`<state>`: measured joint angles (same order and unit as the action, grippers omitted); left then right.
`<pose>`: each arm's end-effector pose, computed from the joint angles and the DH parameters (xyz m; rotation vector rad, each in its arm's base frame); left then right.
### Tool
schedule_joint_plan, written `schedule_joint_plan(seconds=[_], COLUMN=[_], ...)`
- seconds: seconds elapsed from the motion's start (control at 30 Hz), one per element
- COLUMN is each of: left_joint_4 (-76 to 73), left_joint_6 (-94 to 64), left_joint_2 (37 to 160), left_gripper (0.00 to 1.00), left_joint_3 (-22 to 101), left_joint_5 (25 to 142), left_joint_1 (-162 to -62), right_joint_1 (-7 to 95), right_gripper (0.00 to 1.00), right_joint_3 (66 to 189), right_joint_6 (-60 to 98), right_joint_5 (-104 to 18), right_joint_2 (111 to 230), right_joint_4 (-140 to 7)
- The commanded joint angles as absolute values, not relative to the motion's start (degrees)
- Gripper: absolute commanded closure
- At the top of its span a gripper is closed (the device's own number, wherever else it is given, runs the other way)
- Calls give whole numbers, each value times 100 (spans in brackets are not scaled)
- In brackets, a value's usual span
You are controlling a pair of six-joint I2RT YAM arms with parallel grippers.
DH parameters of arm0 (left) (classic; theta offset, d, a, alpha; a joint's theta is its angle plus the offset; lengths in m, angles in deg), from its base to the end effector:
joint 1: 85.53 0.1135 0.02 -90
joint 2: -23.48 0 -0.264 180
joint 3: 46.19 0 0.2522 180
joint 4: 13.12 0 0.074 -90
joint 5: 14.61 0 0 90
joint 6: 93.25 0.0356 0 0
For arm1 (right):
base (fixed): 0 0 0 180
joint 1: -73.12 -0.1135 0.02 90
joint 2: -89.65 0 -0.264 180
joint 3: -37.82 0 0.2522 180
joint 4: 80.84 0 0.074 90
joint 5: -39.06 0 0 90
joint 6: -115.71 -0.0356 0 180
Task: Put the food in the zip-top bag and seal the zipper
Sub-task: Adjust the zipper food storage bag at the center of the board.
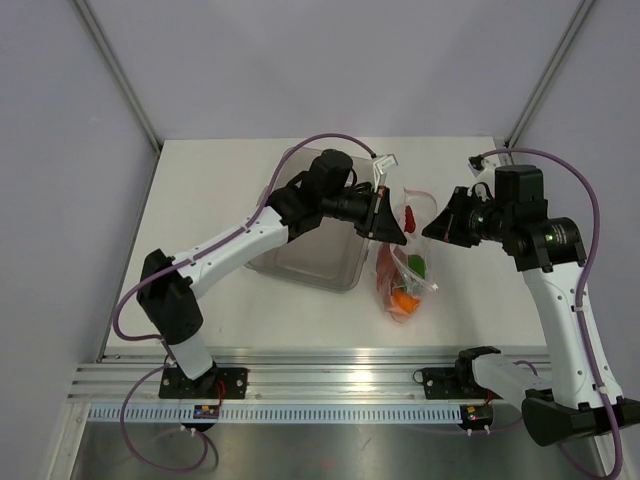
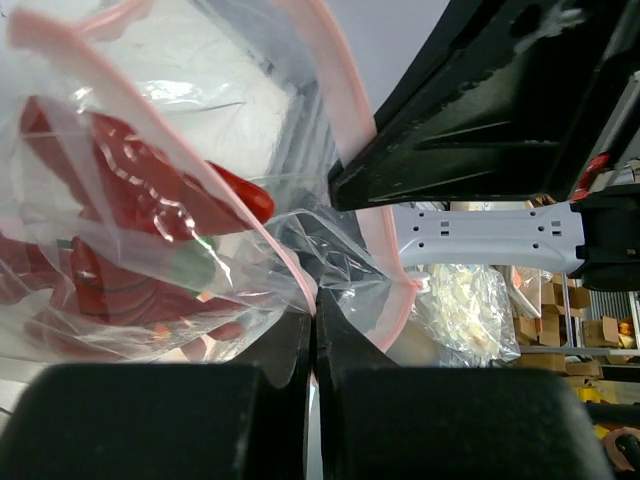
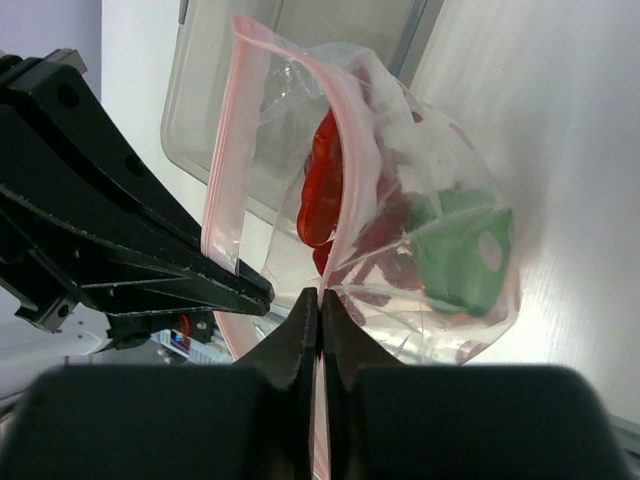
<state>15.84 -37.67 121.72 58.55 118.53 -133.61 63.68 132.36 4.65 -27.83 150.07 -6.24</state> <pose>0.2497 -0.3145 0.3651 0.8299 2.0922 -1.6061 0.1749 0.0433 0.4153 0.0171 2.3168 0.7348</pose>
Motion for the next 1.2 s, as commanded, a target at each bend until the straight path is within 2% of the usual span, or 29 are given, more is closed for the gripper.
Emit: schedule_joint_plan(seconds=[0.0, 0.03, 0.17, 0.27, 0.3, 0.4, 0.43, 0.5, 0.53, 0.67, 0.8, 0.87, 0.9, 1.17], left_joint_4=[1417, 1409, 1435, 1400, 1391, 1426, 1600, 1742, 1777, 1830, 1848, 1778, 1743, 1057], left_joint_6=[-3656, -3648, -3612, -3647, -3691, -3657, -3604, -3490, -3472, -3472, -3515, -3551, -3620, -4043], left_joint_2=[12078, 12087, 12157, 12280, 12323, 12447, 12482, 12500, 12491, 12473, 12456, 12412, 12360, 12376], left_gripper=[100, 100, 100, 90, 76, 43, 41, 45, 56, 79, 83, 97, 100, 100], left_joint_3=[6258, 6284, 6460, 6513, 6530, 6635, 6671, 6732, 6733, 6680, 6671, 6636, 6619, 6548], left_joint_5=[12101, 12109, 12145, 12180, 12223, 12320, 12294, 12242, 12241, 12189, 12119, 12101, 12109, 12267], left_joint_1=[-13343, -13343, -13343, -13343, -13343, -13335, -13334, -13326, -13326, -13317, -13264, -13203, -13176, -13071], right_joint_1=[6318, 6327, 6327, 6318, 6318, 6327, 6319, 6327, 6327, 6318, 6318, 6318, 6318, 6318], right_gripper=[97, 100, 100, 100, 100, 100, 100, 100, 100, 100, 100, 100, 100, 100], right_joint_3=[13482, 13473, 13412, 13341, 13324, 13236, 13201, 13174, 13148, 13130, 13113, 13095, 13095, 12937], right_joint_6=[488, 479, 435, 418, 418, 400, 391, 383, 374, 374, 409, 418, 426, 225], right_joint_5=[-2607, -2589, -2440, -2396, -2387, -2361, -2334, -2308, -2299, -2264, -2246, -2255, -2246, -1957], right_joint_2=[15029, 15029, 15047, 15055, 15047, 15029, 15012, 15011, 15003, 14985, 14959, 14932, 14906, 14774], right_joint_4=[-933, -977, -1109, -1144, -1144, -1188, -1223, -1250, -1276, -1294, -1259, -1223, -1206, -1390])
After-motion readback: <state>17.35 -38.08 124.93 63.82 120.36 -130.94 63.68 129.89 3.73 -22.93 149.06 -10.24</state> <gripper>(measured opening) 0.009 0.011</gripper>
